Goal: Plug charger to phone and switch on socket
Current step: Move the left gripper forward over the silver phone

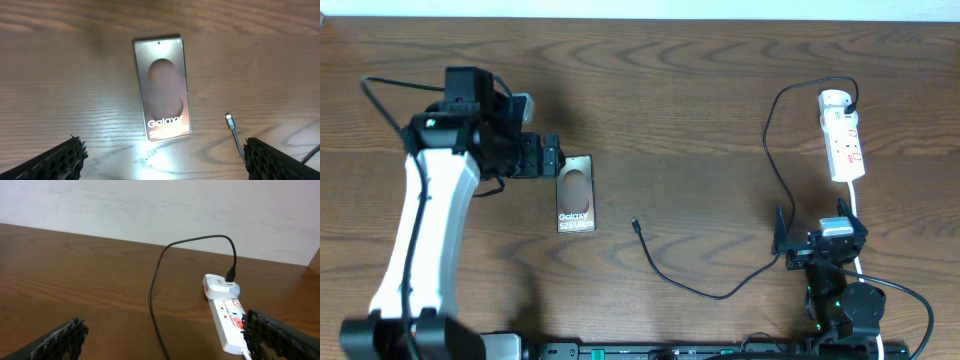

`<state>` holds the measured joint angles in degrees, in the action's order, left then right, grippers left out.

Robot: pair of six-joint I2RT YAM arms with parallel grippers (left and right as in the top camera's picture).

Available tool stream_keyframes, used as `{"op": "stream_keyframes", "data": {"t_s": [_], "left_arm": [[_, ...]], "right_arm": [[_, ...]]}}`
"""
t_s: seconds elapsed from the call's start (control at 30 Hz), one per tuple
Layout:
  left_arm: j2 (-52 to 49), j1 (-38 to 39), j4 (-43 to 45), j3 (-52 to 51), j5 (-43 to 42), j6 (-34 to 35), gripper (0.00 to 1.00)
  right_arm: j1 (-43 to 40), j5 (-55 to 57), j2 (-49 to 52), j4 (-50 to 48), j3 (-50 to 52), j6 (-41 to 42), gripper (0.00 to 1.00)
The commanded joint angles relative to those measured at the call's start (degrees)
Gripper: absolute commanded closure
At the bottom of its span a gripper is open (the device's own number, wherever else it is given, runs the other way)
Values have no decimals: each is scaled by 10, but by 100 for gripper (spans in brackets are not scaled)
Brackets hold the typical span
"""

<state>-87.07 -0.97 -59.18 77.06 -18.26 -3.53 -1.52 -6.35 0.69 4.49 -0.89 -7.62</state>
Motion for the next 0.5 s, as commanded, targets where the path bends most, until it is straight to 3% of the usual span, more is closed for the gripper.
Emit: {"op": "stream_keyframes", "data": {"t_s": [0.0,0.17,0.47], "left_arm": [[-43,9,-1,9,-8,12,1],[-101,36,7,9,82,79,1],[-172,85,54,0,136,118,1]], "right_arm": [[4,4,-3,0,3,-2,1],[4,4,-3,0,3,-2,1],[4,4,-3,0,3,-2,1]]}}
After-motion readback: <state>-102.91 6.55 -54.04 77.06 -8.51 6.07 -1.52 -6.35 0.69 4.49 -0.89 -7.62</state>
